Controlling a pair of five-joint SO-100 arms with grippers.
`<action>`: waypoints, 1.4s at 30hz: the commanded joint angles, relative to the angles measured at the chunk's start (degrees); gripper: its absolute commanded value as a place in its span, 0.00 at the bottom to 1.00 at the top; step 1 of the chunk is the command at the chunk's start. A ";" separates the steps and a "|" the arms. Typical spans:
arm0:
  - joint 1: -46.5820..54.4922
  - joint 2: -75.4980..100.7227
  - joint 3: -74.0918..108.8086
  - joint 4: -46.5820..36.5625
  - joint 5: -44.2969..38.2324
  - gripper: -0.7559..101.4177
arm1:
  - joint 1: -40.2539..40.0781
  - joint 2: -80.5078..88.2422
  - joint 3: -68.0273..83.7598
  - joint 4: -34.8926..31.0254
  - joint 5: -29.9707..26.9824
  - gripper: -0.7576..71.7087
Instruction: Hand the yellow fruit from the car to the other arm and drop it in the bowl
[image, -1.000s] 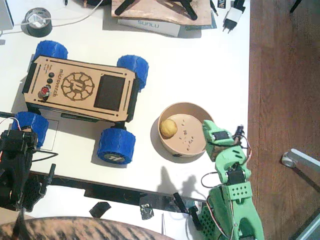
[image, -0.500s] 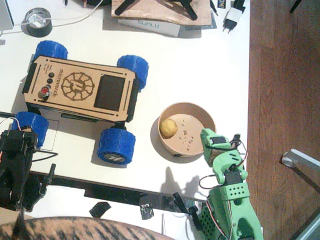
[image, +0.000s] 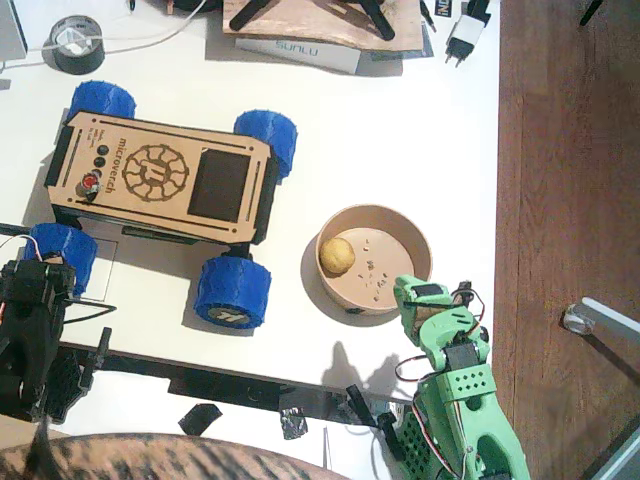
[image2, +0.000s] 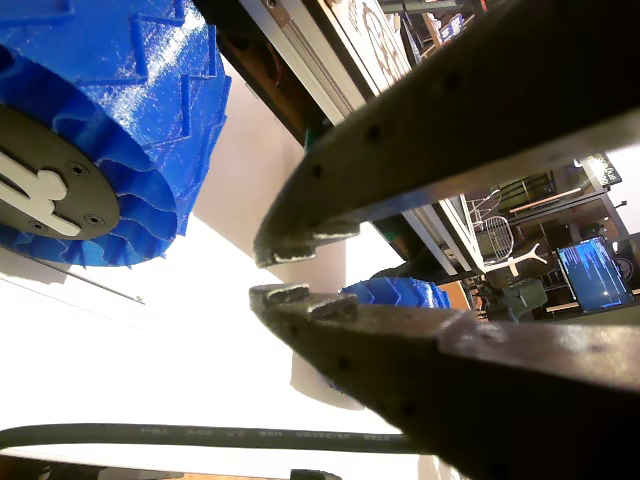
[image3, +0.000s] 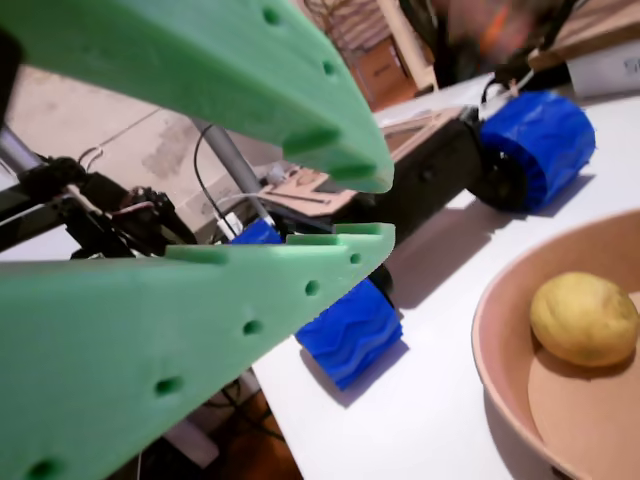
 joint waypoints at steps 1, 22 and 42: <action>0.44 0.18 0.00 0.88 0.18 0.01 | -0.35 0.44 -0.26 0.44 -0.88 0.01; 0.44 0.70 0.00 1.41 0.18 0.01 | -0.18 0.53 -0.26 0.53 -0.70 0.01; 0.44 1.49 0.00 2.81 0.18 0.01 | -0.79 0.53 -0.26 0.53 -0.88 0.01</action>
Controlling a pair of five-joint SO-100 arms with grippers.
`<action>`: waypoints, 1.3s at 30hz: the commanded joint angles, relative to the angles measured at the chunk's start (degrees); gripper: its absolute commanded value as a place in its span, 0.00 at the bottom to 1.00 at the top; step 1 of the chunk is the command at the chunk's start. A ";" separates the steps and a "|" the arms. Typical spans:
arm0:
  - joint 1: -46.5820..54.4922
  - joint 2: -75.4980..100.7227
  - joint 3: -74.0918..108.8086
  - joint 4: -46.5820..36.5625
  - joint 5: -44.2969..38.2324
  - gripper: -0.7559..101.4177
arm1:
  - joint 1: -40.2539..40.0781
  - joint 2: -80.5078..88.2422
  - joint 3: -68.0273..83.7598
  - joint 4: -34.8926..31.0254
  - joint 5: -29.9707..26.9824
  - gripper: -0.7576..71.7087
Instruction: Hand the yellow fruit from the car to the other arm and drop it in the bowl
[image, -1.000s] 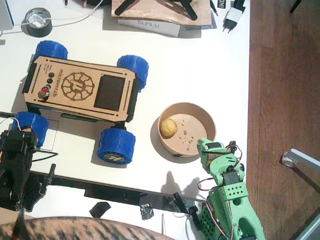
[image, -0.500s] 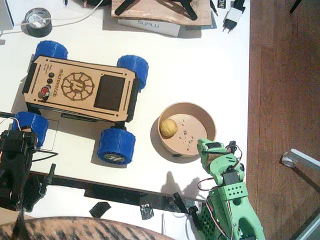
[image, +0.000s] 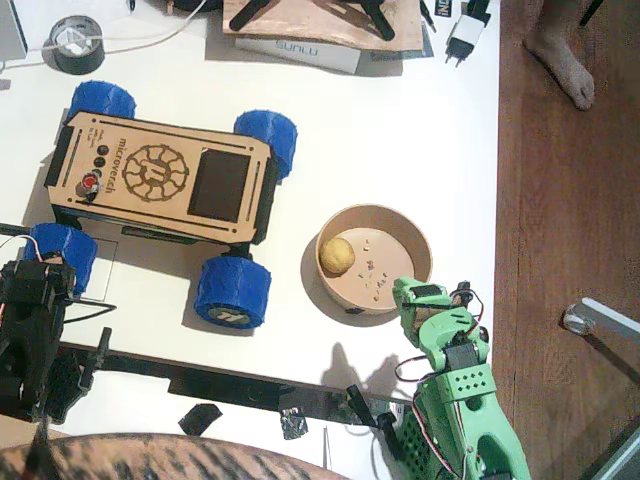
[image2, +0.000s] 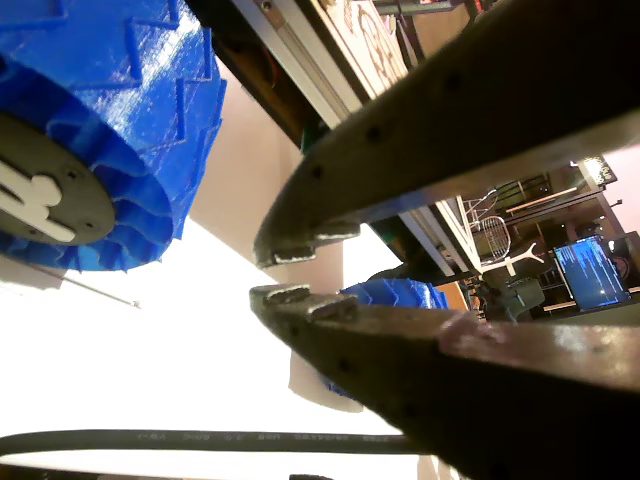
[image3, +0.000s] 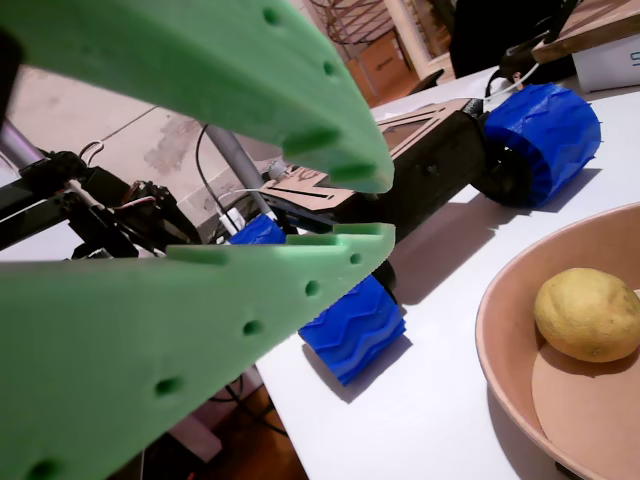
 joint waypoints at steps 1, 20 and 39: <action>0.44 0.26 0.00 1.93 0.18 0.01 | -0.44 0.53 -0.26 0.18 -0.79 0.01; 0.35 10.37 2.55 6.50 0.18 0.01 | -0.70 0.53 -0.26 0.18 -0.79 0.01; 0.35 10.72 2.55 6.59 0.18 0.01 | -1.14 0.53 -0.26 0.18 -0.88 0.01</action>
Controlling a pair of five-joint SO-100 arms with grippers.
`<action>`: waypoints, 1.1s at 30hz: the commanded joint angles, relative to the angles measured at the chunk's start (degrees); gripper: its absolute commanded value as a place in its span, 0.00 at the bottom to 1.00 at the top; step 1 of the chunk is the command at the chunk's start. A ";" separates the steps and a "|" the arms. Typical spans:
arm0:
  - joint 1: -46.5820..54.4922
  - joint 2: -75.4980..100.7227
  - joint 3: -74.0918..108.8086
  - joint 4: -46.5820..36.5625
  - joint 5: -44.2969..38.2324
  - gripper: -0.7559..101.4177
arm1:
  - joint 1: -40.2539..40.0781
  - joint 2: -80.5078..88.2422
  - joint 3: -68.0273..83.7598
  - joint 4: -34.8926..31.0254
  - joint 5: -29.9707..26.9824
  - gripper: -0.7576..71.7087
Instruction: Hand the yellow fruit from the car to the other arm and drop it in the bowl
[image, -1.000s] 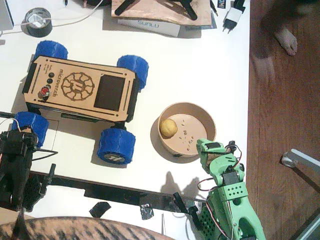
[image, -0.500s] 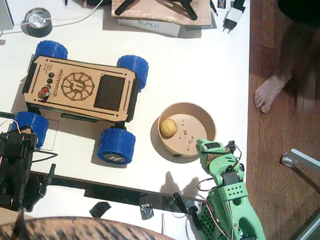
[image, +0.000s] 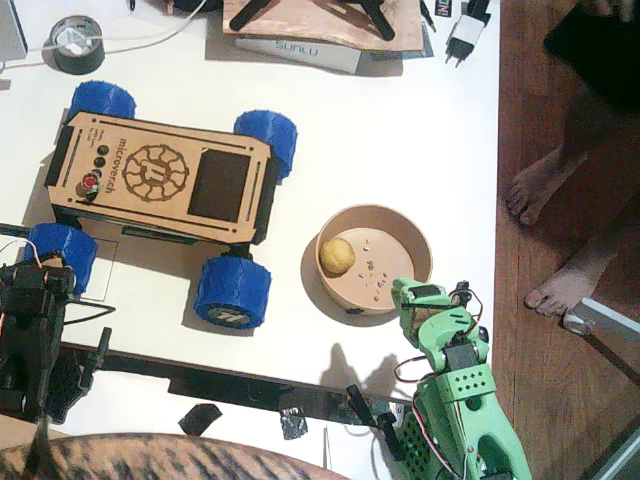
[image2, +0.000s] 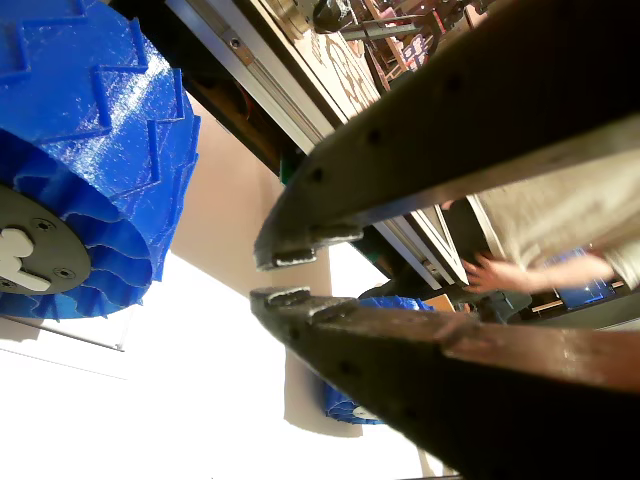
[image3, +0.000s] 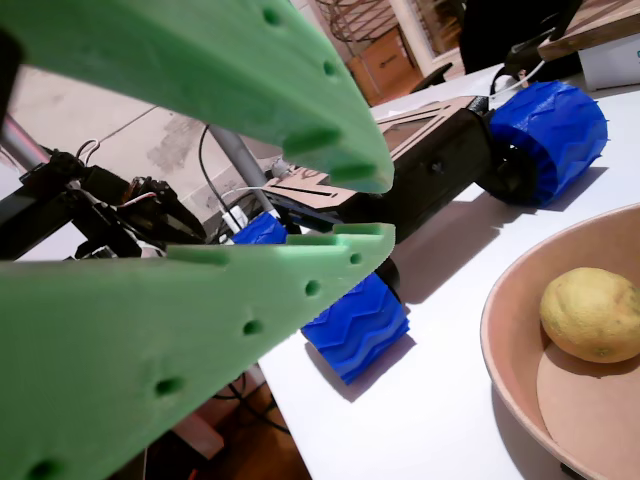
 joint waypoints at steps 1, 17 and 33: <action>0.35 0.09 0.44 1.93 0.09 0.01 | -0.53 0.53 -0.26 0.18 -0.88 0.01; 0.35 0.18 0.53 2.02 0.09 0.01 | 0.26 0.53 -0.26 0.18 -0.70 0.01; 0.35 0.62 0.62 2.20 0.09 0.01 | -1.05 0.53 -0.26 0.53 -2.02 0.01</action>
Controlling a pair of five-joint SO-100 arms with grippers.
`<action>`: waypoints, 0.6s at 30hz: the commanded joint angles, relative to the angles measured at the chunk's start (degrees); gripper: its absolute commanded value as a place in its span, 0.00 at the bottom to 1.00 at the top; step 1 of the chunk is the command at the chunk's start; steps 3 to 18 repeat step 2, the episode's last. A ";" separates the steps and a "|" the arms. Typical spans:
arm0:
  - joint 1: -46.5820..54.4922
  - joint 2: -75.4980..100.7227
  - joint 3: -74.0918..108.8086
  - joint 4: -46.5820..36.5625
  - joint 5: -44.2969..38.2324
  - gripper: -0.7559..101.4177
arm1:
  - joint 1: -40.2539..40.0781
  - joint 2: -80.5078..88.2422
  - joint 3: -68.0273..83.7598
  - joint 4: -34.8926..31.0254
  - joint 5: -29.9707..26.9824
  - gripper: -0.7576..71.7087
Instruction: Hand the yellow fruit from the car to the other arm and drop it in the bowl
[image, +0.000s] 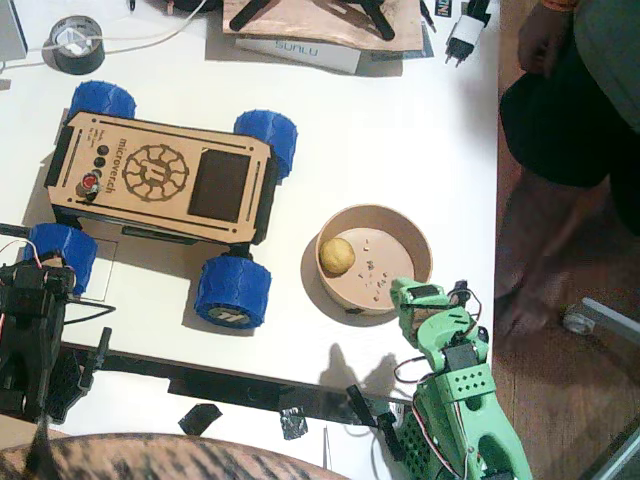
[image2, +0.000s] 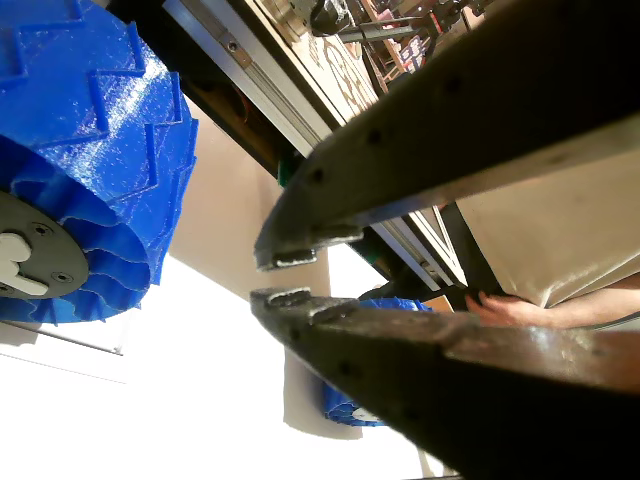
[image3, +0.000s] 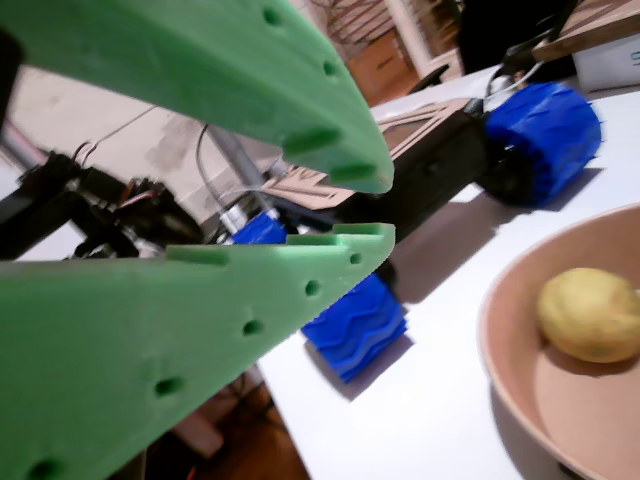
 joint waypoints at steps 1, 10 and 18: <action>0.35 0.09 0.44 1.85 0.09 0.01 | -0.79 0.53 -0.26 0.79 -0.97 0.01; 0.35 0.09 0.44 1.85 0.09 0.01 | -1.05 0.53 -0.26 0.97 -0.97 0.01; 0.35 0.09 0.44 1.85 0.09 0.01 | -1.05 0.53 -0.26 0.97 -0.97 0.01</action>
